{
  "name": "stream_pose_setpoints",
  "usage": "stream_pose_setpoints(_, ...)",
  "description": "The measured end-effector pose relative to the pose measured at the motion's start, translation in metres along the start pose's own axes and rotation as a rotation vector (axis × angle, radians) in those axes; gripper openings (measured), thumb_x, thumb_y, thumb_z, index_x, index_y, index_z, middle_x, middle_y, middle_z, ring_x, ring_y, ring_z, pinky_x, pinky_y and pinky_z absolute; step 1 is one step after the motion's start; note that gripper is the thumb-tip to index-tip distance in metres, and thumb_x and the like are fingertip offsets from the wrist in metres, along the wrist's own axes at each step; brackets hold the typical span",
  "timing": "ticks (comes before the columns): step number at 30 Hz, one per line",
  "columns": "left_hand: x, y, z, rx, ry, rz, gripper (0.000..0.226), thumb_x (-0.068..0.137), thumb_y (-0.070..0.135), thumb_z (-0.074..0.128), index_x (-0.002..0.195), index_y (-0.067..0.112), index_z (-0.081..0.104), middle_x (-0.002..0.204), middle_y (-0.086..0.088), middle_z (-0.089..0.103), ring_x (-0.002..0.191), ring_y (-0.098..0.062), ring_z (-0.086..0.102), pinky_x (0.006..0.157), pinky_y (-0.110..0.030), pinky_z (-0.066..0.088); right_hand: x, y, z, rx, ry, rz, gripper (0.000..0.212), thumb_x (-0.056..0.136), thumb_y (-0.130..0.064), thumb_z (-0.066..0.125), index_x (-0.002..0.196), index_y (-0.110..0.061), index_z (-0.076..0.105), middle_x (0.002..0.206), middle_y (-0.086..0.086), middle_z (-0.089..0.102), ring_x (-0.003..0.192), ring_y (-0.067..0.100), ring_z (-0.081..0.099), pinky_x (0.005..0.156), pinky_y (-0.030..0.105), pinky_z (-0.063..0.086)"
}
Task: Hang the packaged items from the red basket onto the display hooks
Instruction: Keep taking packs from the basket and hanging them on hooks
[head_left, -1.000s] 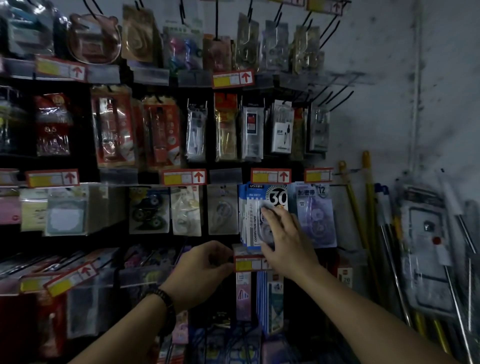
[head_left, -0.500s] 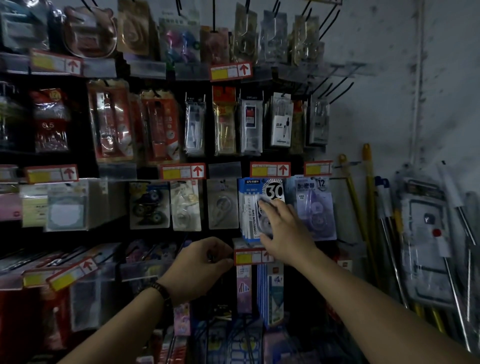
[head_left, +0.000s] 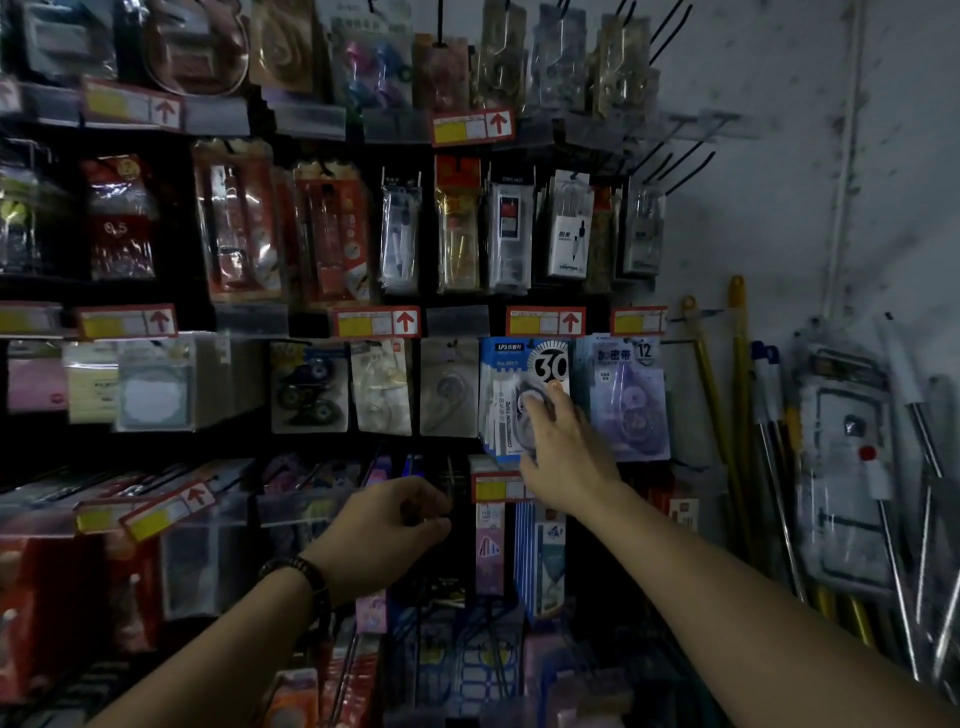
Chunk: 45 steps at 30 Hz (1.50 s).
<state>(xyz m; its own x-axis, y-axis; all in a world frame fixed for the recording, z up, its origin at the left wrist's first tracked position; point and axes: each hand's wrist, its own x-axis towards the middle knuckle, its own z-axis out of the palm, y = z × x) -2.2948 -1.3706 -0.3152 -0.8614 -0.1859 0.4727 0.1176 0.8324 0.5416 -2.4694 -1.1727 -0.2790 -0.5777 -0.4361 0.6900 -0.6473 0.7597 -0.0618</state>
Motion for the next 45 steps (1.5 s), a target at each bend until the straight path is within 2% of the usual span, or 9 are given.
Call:
stream_pose_setpoints(8, -0.083, -0.049, 0.012, 0.090, -0.054, -0.019, 0.005, 0.099, 0.033, 0.073, 0.103, 0.035, 0.072, 0.095, 0.021, 0.071, 0.087, 0.005, 0.066, 0.072, -0.010, 0.046, -0.084, -0.035, 0.025, 0.131, 0.136, -0.210, 0.038, 0.091, -0.035, 0.060, 0.123, -0.015, 0.057, 0.124, 0.007, 0.049, 0.116, 0.032, 0.053, 0.095, 0.051, 0.051)
stream_pose_setpoints(11, -0.130, -0.087, 0.034, 0.145, -0.077, -0.095, 0.010, 0.096, 0.027, 0.076, 0.106, 0.025, 0.076, 0.095, 0.013, 0.074, 0.088, -0.005, 0.071, 0.072, -0.007, 0.047, -0.132, -0.061, 0.051, 0.269, 0.032, -0.247, 0.030, 0.095, -0.035, 0.062, 0.120, -0.018, 0.058, 0.116, 0.002, 0.053, 0.109, 0.028, 0.056, 0.084, 0.043, 0.053)
stream_pose_setpoints(14, -0.187, -0.127, 0.058, 0.119, -0.150, -0.201, 0.010, 0.096, 0.030, 0.076, 0.105, 0.026, 0.074, 0.096, 0.008, 0.076, 0.088, -0.013, 0.073, 0.080, -0.032, 0.060, -0.184, -0.086, 0.091, 0.369, -0.142, -0.255, 0.026, 0.096, -0.035, 0.064, 0.117, -0.021, 0.059, 0.110, -0.001, 0.057, 0.104, 0.023, 0.059, 0.081, 0.043, 0.055)
stream_pose_setpoints(17, -0.245, -0.173, 0.086, 0.135, -0.188, -0.319, 0.017, 0.094, 0.042, 0.072, 0.105, 0.028, 0.075, 0.094, 0.015, 0.073, 0.082, -0.011, 0.073, 0.076, -0.033, 0.058, -0.242, -0.108, 0.140, 0.445, -0.309, -0.227, 0.021, 0.095, -0.037, 0.065, 0.111, -0.024, 0.060, 0.103, -0.005, 0.055, 0.095, 0.019, 0.058, 0.079, 0.041, 0.053)
stream_pose_setpoints(20, -0.300, -0.222, 0.117, 0.154, -0.267, -0.432, 0.007, 0.094, 0.039, 0.074, 0.098, 0.043, 0.069, 0.090, 0.025, 0.069, 0.074, 0.001, 0.070, 0.073, -0.031, 0.058, -0.307, -0.127, 0.195, 0.519, -0.517, -0.133, 0.017, 0.090, -0.033, 0.067, 0.105, -0.026, 0.063, 0.097, -0.007, 0.056, 0.091, 0.018, 0.060, 0.078, 0.040, 0.053)
stream_pose_setpoints(33, -0.418, -0.346, 0.241, 0.131, -0.542, -0.821, 0.013, 0.097, 0.031, 0.070, 0.109, 0.029, 0.074, 0.109, 0.004, 0.076, 0.103, -0.021, 0.072, 0.082, -0.031, 0.044, -0.557, -0.175, 0.421, 0.635, -1.261, 0.543, 0.018, 0.090, -0.021, 0.079, 0.094, -0.027, 0.063, 0.095, -0.003, 0.068, 0.095, 0.021, 0.070, 0.081, 0.034, 0.055)
stream_pose_setpoints(38, -0.439, -0.369, 0.275, 0.033, -0.590, -0.945, 0.015, 0.101, 0.031, 0.067, 0.115, 0.031, 0.071, 0.109, 0.005, 0.072, 0.099, -0.019, 0.069, 0.086, -0.033, 0.055, -0.614, -0.199, 0.484, 0.530, -1.445, 0.699, 0.015, 0.090, -0.028, 0.069, 0.077, -0.022, 0.067, 0.087, 0.001, 0.073, 0.083, 0.024, 0.068, 0.064, 0.030, 0.048)
stream_pose_setpoints(41, -0.443, -0.380, 0.287, 0.017, -0.703, -0.928, 0.021, 0.099, 0.044, 0.066, 0.116, 0.031, 0.069, 0.104, 0.011, 0.066, 0.091, -0.012, 0.060, 0.082, -0.033, 0.052, -0.653, -0.207, 0.526, 0.499, -1.507, 0.801, 0.033, 0.076, -0.048, 0.073, 0.088, -0.017, 0.068, 0.085, -0.002, 0.072, 0.081, 0.023, 0.070, 0.067, 0.034, 0.056)
stream_pose_setpoints(45, -0.441, -0.393, 0.295, 0.038, -0.760, -0.953, 0.019, 0.101, 0.050, 0.060, 0.109, 0.033, 0.066, 0.093, 0.015, 0.059, 0.087, -0.011, 0.061, 0.077, -0.030, 0.047, -0.659, -0.228, 0.547, 0.448, -1.516, 0.861, 0.068, 0.088, -0.040, 0.082, 0.140, -0.005, 0.055, 0.136, 0.012, 0.066, 0.127, 0.031, 0.062, 0.098, 0.032, 0.049)
